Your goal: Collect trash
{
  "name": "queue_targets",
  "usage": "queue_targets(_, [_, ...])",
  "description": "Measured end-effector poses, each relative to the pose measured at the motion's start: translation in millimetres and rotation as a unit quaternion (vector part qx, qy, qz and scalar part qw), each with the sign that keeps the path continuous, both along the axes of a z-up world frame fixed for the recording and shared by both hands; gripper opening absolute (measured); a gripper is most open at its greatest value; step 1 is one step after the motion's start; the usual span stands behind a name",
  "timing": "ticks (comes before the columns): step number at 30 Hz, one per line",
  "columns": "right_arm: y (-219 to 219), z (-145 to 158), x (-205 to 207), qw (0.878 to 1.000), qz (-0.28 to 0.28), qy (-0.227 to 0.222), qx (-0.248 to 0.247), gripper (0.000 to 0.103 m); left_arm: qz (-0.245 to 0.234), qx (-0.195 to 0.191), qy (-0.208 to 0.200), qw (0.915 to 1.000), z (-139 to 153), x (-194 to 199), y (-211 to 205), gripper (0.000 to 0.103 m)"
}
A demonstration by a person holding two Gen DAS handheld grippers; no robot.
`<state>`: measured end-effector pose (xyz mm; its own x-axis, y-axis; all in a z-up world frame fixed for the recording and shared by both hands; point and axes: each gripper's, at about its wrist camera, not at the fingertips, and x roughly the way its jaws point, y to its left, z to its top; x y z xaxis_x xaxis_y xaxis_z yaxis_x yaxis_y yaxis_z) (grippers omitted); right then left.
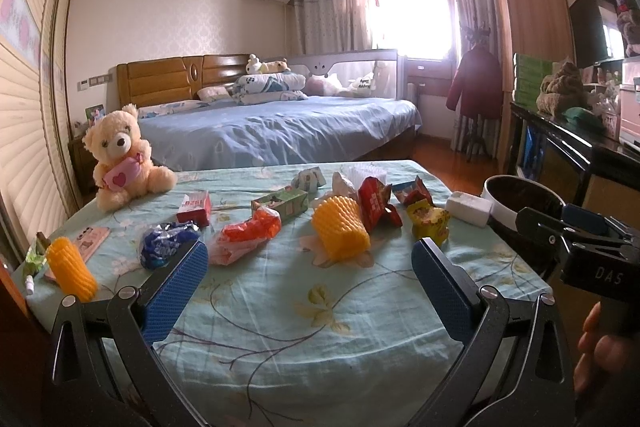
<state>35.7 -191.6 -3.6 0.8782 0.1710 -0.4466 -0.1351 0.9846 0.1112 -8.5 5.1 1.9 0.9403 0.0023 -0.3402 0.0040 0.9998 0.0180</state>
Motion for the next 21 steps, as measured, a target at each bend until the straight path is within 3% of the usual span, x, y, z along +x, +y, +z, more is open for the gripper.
queue_targets(13, [-12, -15, 21, 0.999, 0.007, 0.044, 0.016, 0.103, -0.002, -0.026, 0.056, 0.9981, -20, 27, 12, 0.103])
queue_targets(21, [-16, -23, 48, 0.997, 0.013, 0.071, 0.023, 0.102, -0.004, -0.017, 0.092, 0.9956, -28, 58, 9, 0.103])
